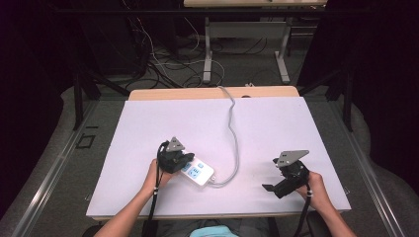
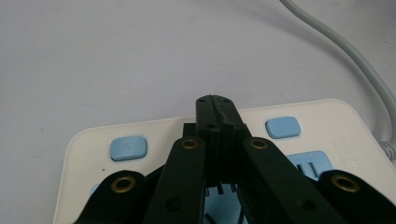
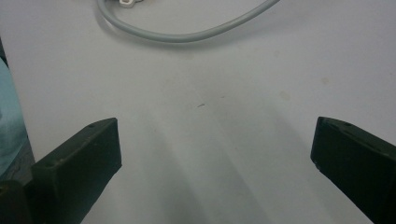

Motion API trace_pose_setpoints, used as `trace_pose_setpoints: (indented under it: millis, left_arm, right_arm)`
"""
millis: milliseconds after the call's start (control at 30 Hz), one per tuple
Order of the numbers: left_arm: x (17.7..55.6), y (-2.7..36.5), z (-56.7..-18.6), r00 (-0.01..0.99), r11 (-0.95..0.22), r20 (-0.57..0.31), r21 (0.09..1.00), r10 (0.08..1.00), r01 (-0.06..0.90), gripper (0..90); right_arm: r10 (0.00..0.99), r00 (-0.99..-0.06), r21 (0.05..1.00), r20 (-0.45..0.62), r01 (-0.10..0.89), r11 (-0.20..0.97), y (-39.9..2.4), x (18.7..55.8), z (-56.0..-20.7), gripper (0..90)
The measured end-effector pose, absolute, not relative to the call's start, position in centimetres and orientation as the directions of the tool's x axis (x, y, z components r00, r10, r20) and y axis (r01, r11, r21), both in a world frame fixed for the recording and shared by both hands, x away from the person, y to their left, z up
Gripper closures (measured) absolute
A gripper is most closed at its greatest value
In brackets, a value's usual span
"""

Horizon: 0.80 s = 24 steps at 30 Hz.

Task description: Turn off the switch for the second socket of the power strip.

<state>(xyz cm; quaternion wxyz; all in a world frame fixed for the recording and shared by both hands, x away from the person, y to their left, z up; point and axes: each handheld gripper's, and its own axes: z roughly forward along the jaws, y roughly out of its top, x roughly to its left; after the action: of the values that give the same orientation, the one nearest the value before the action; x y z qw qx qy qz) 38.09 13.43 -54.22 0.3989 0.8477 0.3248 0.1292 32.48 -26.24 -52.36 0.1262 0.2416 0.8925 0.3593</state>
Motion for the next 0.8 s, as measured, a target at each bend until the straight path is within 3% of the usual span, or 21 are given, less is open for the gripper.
trace_pose_setpoints:
  millis: [800]
  left_arm:
    - [37.86,13.37,-54.26,0.759,-0.479,-0.020,0.765,0.650,0.431,90.0]
  right_arm:
    - [0.536,-0.843,0.697,-0.046,0.357,0.622,-26.26,32.35,-52.32,1.3]
